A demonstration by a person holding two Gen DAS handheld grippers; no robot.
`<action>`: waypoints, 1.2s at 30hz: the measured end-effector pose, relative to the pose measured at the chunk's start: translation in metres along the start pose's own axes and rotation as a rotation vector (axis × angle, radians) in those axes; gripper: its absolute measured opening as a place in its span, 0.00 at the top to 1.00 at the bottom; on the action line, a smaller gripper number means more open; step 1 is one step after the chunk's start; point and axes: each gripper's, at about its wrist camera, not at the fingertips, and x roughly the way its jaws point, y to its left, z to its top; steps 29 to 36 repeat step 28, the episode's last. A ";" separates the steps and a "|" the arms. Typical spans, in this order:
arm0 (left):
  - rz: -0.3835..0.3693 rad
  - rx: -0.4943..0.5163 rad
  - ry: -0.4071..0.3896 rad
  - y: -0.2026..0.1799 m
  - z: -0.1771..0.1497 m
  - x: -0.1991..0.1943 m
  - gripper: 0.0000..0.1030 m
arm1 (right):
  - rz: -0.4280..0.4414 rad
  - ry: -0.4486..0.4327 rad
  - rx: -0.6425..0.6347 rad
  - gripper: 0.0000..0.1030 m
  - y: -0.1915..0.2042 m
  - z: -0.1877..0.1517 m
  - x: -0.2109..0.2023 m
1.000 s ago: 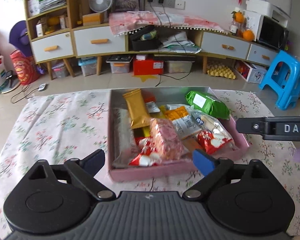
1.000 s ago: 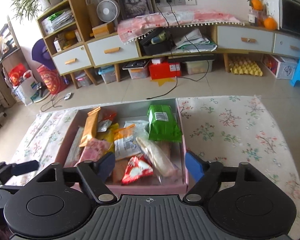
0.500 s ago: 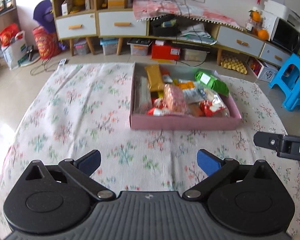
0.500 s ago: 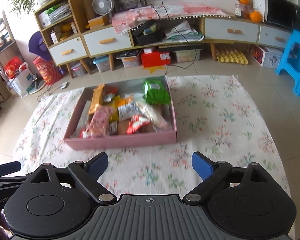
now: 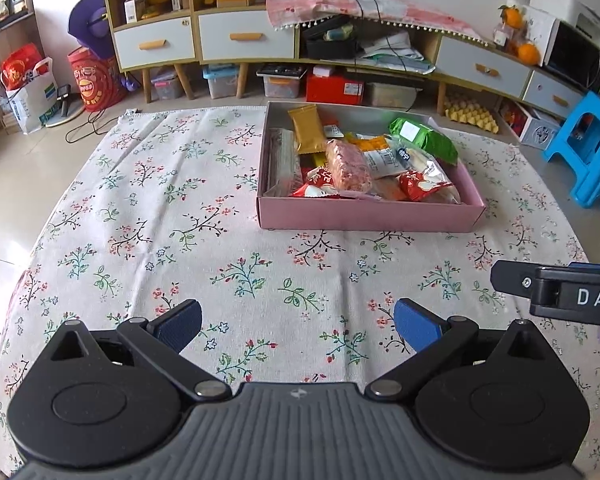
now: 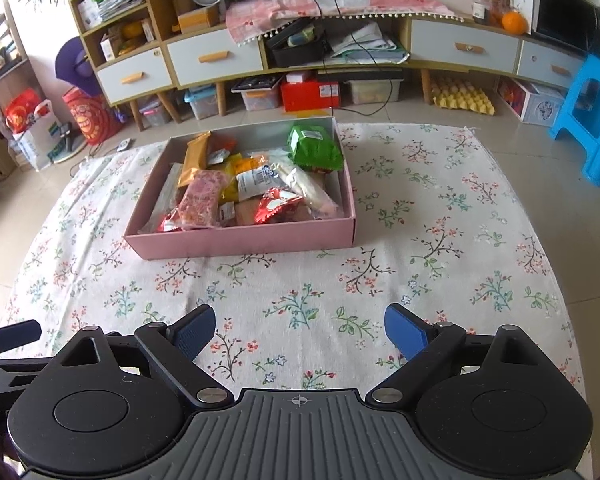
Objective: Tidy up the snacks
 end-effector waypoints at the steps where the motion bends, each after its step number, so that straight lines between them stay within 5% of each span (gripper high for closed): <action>1: -0.001 0.000 -0.001 0.000 0.000 0.000 0.00 | -0.001 0.001 -0.002 0.09 0.001 0.000 0.000; 36: 0.006 0.025 -0.005 -0.003 0.000 -0.003 0.01 | -0.014 0.002 -0.012 0.09 0.001 -0.002 0.001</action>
